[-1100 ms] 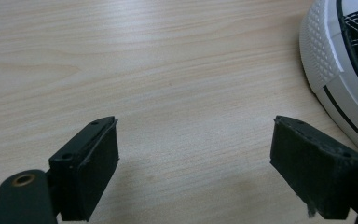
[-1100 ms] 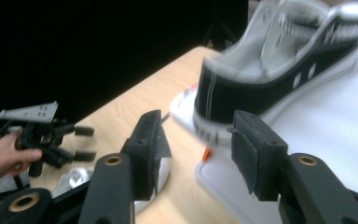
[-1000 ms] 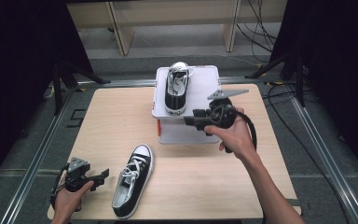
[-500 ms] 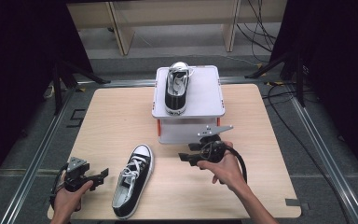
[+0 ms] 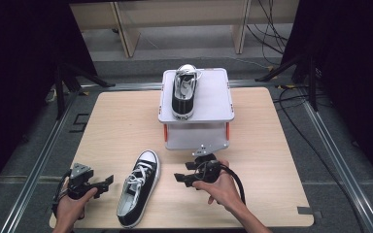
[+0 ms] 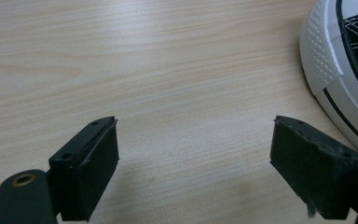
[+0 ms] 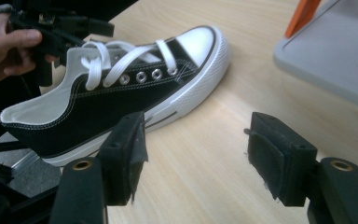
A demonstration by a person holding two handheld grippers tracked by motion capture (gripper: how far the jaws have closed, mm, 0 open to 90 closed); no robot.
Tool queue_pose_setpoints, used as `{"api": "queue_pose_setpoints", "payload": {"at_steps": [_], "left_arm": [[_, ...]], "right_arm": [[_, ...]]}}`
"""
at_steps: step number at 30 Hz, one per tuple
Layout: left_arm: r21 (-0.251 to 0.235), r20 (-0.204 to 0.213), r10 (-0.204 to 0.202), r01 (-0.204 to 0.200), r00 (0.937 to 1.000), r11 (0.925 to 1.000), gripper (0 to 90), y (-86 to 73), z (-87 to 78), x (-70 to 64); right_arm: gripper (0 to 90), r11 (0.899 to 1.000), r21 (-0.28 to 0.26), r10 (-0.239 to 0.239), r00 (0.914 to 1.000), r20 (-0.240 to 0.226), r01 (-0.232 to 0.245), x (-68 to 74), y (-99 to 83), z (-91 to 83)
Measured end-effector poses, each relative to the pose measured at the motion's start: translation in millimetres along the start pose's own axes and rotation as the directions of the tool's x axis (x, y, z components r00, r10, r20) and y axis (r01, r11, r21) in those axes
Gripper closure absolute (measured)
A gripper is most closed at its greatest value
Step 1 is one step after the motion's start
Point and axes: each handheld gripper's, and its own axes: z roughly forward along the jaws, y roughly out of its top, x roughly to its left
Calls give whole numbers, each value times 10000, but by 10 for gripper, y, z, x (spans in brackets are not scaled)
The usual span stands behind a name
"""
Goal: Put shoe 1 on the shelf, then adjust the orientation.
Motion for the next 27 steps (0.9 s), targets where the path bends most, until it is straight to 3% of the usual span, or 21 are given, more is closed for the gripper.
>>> {"api": "queue_pose_setpoints", "payload": {"at_steps": [1, 3, 4, 6, 11, 12, 13, 14, 17, 21, 27], "left_arm": [[-4, -72, 79, -79, 9999, 10000, 149, 1, -3, 2], [-10, -69, 50, -50, 10000, 10000, 149, 2, -4, 1], [-34, -77, 27, -27, 10000, 10000, 149, 0, -1, 2], [-37, -65, 26, -26, 10000, 10000, 149, 0, -2, 3], [15, -27, 76, -76, 10000, 10000, 149, 2, -4, 2], [45, -31, 95, -95, 10000, 9999, 149, 2, -1, 0], [15, 25, 85, -85, 10000, 10000, 149, 0, 4, -4], [26, 59, 96, -97, 9999, 9999, 149, -1, 5, -8], [45, 173, 142, -143, 9997, 9999, 149, 3, -7, -24], [109, 441, 195, -200, 9988, 9997, 149, -2, 12, -35], [362, 828, 516, -547, 9952, 9978, 149, -1, 6, -93]], "right_arm": [[379, 9998, -83, -192, 9993, -308, 189, -3, -10, 40], [371, 10000, 50, -70, 9999, -74, 71, 43, -27, 68], [370, 9999, 66, 87, 9995, -292, -85, 55, -36, 95], [371, 9995, 149, -293, 9995, -152, 295, 71, -39, 124], [370, 9989, 210, -420, 9981, -461, 430, 125, -48, 194], [371, 9990, 312, -303, 9990, -343, 314, 143, -50, 194], [371, 9992, 382, -119, 9993, -343, 132, 162, -52, 197], [371, 9987, 307, -400, 9986, -359, 411, 150, -50, 216], [371, 9990, 387, -206, 9992, -332, 218, 168, -58, 241], [371, 9985, 360, -394, 9976, -573, 415, 140, -59, 272], [370, 9982, 480, -357, 9990, -286, 370, 137, -60, 270]]}}
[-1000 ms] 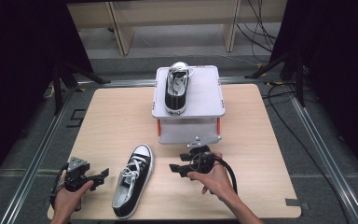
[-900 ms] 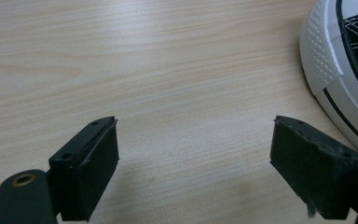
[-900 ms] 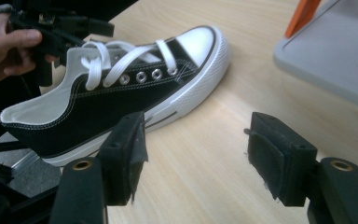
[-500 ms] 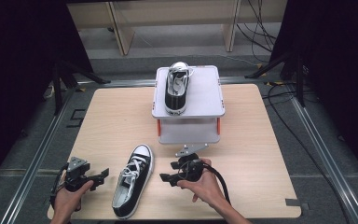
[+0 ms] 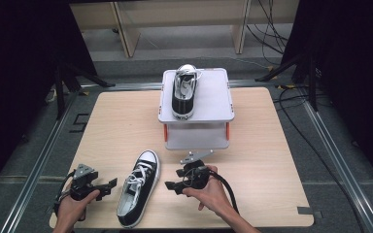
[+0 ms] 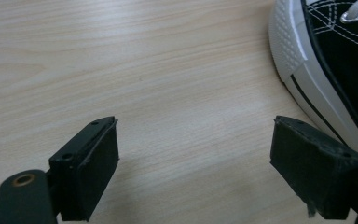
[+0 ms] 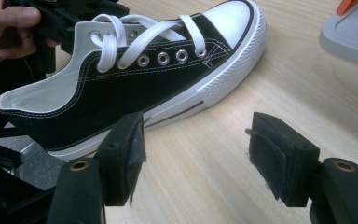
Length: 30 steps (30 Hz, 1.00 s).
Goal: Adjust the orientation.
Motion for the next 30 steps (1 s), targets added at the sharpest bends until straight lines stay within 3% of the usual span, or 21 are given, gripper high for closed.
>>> {"api": "queue_pose_setpoints", "payload": {"at_steps": [6, 10, 12, 15, 16, 19, 23, 24, 25, 27, 30], "left_arm": [[636, 564, 531, -567, 9970, 9964, 149, 2, -13, -67], [896, 1267, 762, -879, 9890, 9921, 150, -15, -4, -166], [1034, 1777, 856, -1051, 9804, 9891, 150, -13, -8, -221], [888, 1670, 1186, -1348, 9788, 9869, 192, 5, -44, -264], [921, 1657, 1193, -1358, 9789, 9865, 210, 12, -56, -279], [965, 1671, 1313, -1487, 9772, 9842, 240, 16, -69, -329], [1001, 2027, 1639, -1869, 9654, 9773, 276, 9, -79, -464], [1026, 2103, 1744, -1991, 9620, 9746, 274, 11, -77, -516], [958, 2241, 1944, -2201, 9550, 9708, 267, 5, -68, -580], [887, 2491, 2118, -2400, 9451, 9667, 223, 6, -45, -693], [752, 2498, 2358, -2616, 9392, 9622, 170, 23, -14, -845]], "right_arm": [[369, 10000, 0, -25, 9997, -242, 25, -13, -4, 30], [369, 10000, 14, -9, 9997, -246, 10, -20, -3, 31], [369, 10000, 36, 16, 9998, -200, -16, -14, -2, 27], [370, 10000, 9, 22, 9998, -207, -21, -9, 1, 17], [370, 9999, 42, 108, 9999, 6, -108, 6, 2, 3], [371, 10000, -7, 55, 10000, 6, -55, -4, 8, -3], [371, 10000, -58, -67, 10000, 14, 67, -9, 16, -7], [371, 10000, -91, 9, 9998, -222, -11, -6, 17, 5], [371, 10000, -84, -34, 9998, -190, 33, -10, 19, 7], [371, 9999, -49, -104, 9996, -257, 103, 4, 26, 13], [373, 10000, -73, -56, 9997, -229, 54, 33, 40, 3]]}}
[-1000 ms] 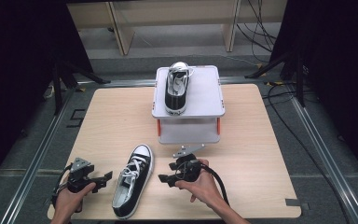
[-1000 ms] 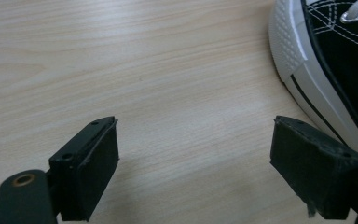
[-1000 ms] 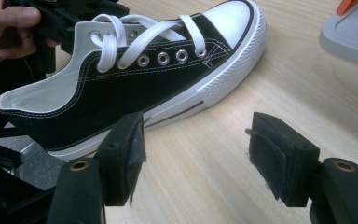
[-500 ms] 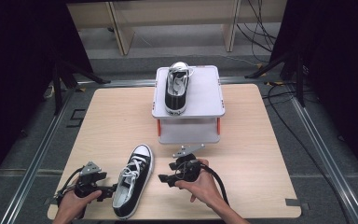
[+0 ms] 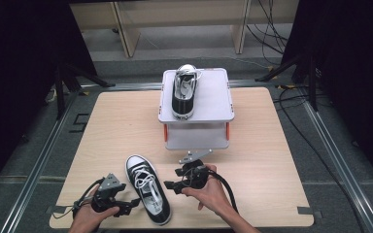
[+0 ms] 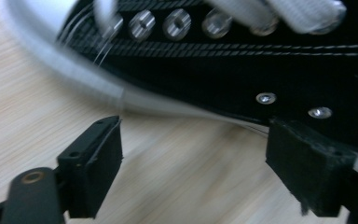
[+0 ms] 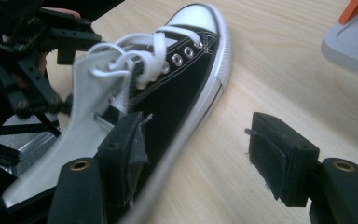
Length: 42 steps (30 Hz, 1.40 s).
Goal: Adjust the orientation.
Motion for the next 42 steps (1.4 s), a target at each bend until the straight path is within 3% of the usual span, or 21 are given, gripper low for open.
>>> {"api": "queue_pose_setpoints", "payload": {"at_steps": [1, 2, 3, 7, 8, 9, 10, 15, 19, 22, 25, 28, 30, 31, 32, 37, 40, 41, 42], "left_arm": [[23, -179, 46, -45, 9998, 10000, 164, 16, 18, -35], [118, -273, 28, -25, 9996, 9999, 150, 30, 25, -55], [33, -338, 4, -3, 9994, 10000, 145, 29, 29, -63], [-36, -456, -132, 131, 9989, 9999, 163, 11, -13, -31], [-51, -504, -180, 177, 9986, 9998, 162, 10, -33, -16], [-115, -544, -265, 260, 9982, 9996, 162, 4, -47, -3], [-117, -576, -372, 366, 9976, 9993, 162, 1, -63, 9], [-100, -1029, -620, 613, 9928, 9981, 161, -15, -127, 102], [-24, -1534, -718, 723, 9855, 9974, 161, -29, -182, 191], [-40, -2039, -783, 791, 9759, 9969, 161, -48, -211, 271], [-259, -2312, -1099, 1068, 9667, 9939, 161, -79, -219, 350], [-359, -2479, -1312, 1262, 9599, 9914, 161, -113, -223, 428], [-251, -2495, -1291, 1269, 9597, 9916, 161, -128, -234, 464], [-96, -2413, -1184, 1196, 9632, 9928, 161, -135, -246, 488], [-320, -2528, -1437, 1402, 9568, 9896, 161, -142, -218, 495], [-285, -2682, -1642, 1626, 9493, 9863, 161, -178, -222, 593], [-343, -2870, -1829, 1807, 9403, 9829, 161, -201, -223, 652], [-374, -2866, -1915, 1888, 9387, 9813, 161, -210, -217, 667], [-345, -2901, -1902, 1883, 9379, 9815, 161, -212, -217, 674]], "right_arm": [[376, 10000, 40, -81, 9998, 180, 80, 16, 9, -15], [380, 9998, -14, -181, 9998, -68, 181, 12, 16, -4], [383, 9997, 18, -230, 9997, 46, 230, 23, 25, -12], [406, 9979, 51, -652, 9976, 224, 651, 72, 77, 6], [413, 9941, -28, -1079, 9938, 263, 1080, 74, 97, 23], [426, 9950, 58, -1001, 9947, 218, 1000, 105, 110, 35], [434, 9911, 61, -1334, 9908, 242, 1333, 113, 130, 55], [471, 9820, 387, -1861, 9822, 272, 1850, 210, 217, 168], [483, 9789, 583, -1975, 9801, 203, 1960, 238, 247, 254], [486, 9774, 733, -1996, 9798, 134, 1982, 238, 253, 318], [489, 9771, 848, -1969, 9804, 113, 1952, 242, 256, 371], [494, 9768, 954, -1933, 9811, 89, 1916, 232, 262, 422], [497, 9759, 1023, -1945, 9809, 82, 1927, 225, 269, 446], [498, 9747, 1016, -2007, 9796, 78, 1989, 217, 271, 461], [501, 9751, 1082, -1955, 9807, 57, 1937, 217, 274, 469], [518, 9752, 1275, -1837, 9829, 104, 1809, 196, 273, 532], [531, 9720, 1355, -1939, 9810, 23, 1918, 179, 278, 571], [537, 9739, 1501, -1727, 9850, 51, 1700, 184, 275, 580], [539, 9689, 1399, -2068, 9784, 48, 2041, 167, 281, 602]]}}
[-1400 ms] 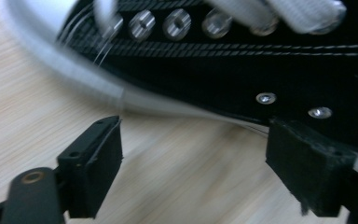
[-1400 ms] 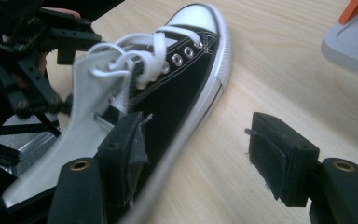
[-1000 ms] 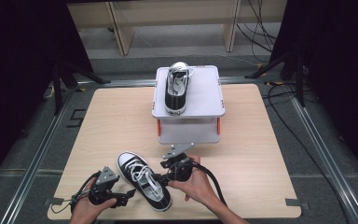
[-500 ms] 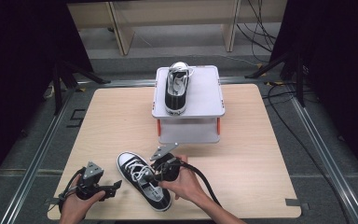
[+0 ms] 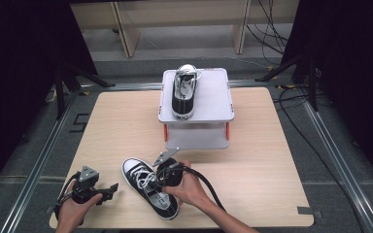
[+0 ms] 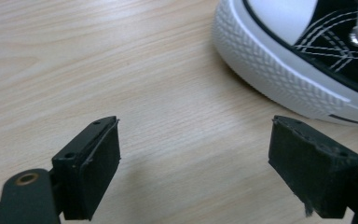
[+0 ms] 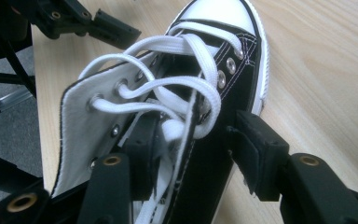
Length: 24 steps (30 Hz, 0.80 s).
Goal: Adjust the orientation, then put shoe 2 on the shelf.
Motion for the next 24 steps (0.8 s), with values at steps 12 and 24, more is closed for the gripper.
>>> {"api": "queue_pose_setpoints", "payload": {"at_steps": [12, 24], "left_arm": [[109, 104, 136, -137, 9999, 9998, 161, -3, 9, -2], [54, 93, -12, 12, 10000, 10000, 161, -13, 15, 14]], "right_arm": [[738, 9985, 365, -417, 9982, 433, 402, -5, 50, 66], [852, 9968, 701, -403, 9992, 70, 397, -84, 74, -32]]}}
